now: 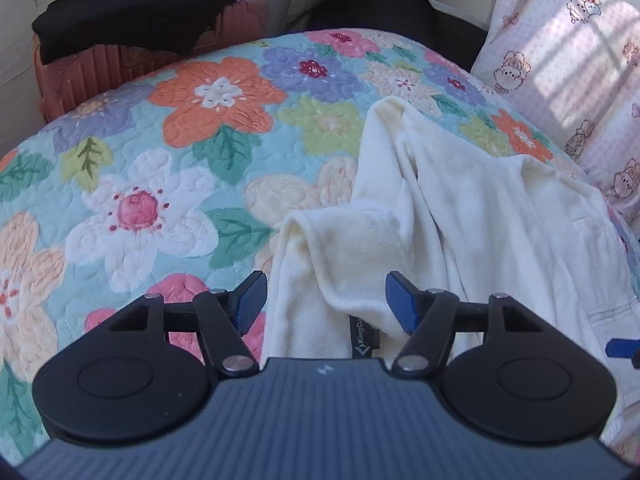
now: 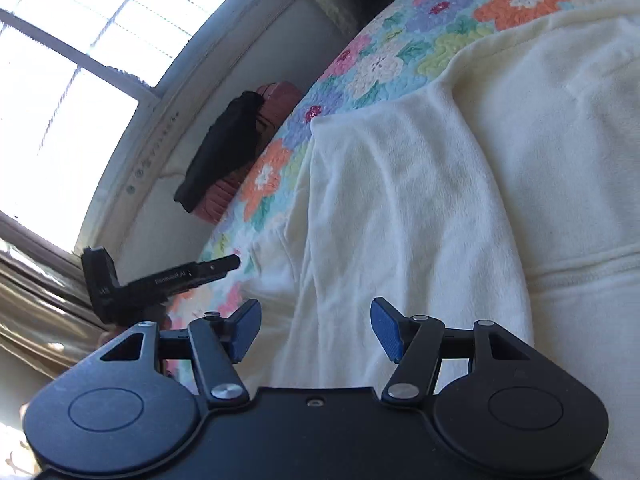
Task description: Fold clothes
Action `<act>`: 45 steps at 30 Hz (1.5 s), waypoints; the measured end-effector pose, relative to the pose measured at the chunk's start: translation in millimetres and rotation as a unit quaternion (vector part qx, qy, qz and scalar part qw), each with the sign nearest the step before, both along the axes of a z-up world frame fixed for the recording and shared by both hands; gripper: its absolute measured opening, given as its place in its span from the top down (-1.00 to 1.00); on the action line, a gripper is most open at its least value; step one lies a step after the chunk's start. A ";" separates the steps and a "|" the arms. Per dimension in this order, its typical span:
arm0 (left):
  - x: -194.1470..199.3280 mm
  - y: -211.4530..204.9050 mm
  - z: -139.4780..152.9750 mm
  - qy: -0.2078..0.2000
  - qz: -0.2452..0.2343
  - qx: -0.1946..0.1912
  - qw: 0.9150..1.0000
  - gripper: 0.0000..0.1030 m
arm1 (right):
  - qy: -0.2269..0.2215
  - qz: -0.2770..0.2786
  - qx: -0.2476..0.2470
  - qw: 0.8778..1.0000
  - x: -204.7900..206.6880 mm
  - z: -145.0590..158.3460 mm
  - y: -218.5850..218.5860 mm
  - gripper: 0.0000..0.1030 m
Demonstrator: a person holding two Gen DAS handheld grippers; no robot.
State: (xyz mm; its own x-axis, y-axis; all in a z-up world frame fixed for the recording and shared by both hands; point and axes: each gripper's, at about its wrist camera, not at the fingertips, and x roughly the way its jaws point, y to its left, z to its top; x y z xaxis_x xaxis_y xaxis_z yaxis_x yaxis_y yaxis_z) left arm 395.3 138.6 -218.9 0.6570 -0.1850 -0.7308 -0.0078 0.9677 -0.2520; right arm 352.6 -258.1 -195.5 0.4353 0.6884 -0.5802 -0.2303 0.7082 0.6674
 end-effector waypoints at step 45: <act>-82.1 20.8 -9.0 0.025 0.013 -0.123 0.992 -0.24 | -0.188 -0.067 -0.354 0.914 -178.5 -9.2 79.7 -0.28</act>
State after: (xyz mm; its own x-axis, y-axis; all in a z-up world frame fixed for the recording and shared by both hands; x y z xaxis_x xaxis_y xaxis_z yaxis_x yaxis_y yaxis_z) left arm 313.2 159.4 -227.9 0.6284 -0.3463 -0.6965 -0.0493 0.8759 -0.4799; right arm 174.1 -178.4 -204.8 0.7482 0.1256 -0.6515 -0.2296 0.9703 -0.0766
